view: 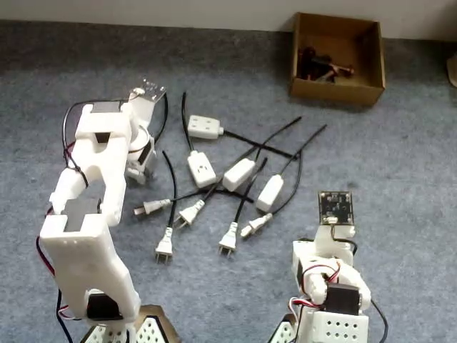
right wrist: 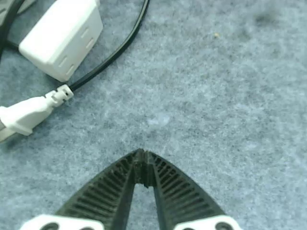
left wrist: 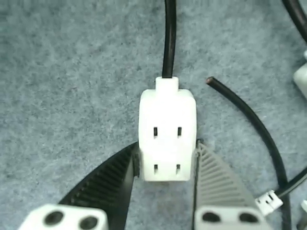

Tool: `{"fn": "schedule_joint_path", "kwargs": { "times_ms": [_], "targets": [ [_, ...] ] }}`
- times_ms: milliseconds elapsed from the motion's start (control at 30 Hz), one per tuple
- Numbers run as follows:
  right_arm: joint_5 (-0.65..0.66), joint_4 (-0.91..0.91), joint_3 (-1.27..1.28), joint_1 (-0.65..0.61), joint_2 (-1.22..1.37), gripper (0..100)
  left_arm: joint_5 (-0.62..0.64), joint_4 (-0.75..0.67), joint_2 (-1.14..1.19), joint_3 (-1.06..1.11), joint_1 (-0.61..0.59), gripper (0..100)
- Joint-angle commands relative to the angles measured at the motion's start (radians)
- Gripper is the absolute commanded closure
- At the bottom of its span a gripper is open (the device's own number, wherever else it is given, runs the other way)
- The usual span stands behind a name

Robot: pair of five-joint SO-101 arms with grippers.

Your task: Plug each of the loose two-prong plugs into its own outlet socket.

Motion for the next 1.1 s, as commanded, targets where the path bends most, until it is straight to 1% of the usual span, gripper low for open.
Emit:
{"fn": "schedule_joint_path", "kwargs": {
  "times_ms": [0,333,400,533,700,900,1000,1067],
  "targets": [
    [0.008,0.001,0.128,0.012,-0.015,99.2,0.005,-0.026,0.013,0.012,0.013,100],
    [0.008,0.001,0.128,0.012,-0.015,99.2,0.003,-0.017,0.001,-0.007,0.022,100],
    [0.008,0.001,0.128,0.012,-0.015,99.2,0.002,0.026,0.001,-0.041,0.022,100],
    [0.008,0.001,0.128,0.012,-0.015,99.2,0.002,0.161,0.002,-0.165,0.022,100],
    [0.008,0.001,0.128,0.012,-0.015,99.2,0.002,0.273,0.002,-0.282,0.022,100],
    [0.008,0.001,0.128,0.012,-0.015,99.2,0.002,0.342,0.002,-0.348,0.024,100],
    [0.008,0.001,0.128,0.012,-0.015,99.2,-0.012,0.396,0.002,-0.381,0.053,100],
    [0.008,0.001,0.128,0.012,-0.015,99.2,-0.031,0.445,0.001,-0.401,0.102,100]
  ]
}}
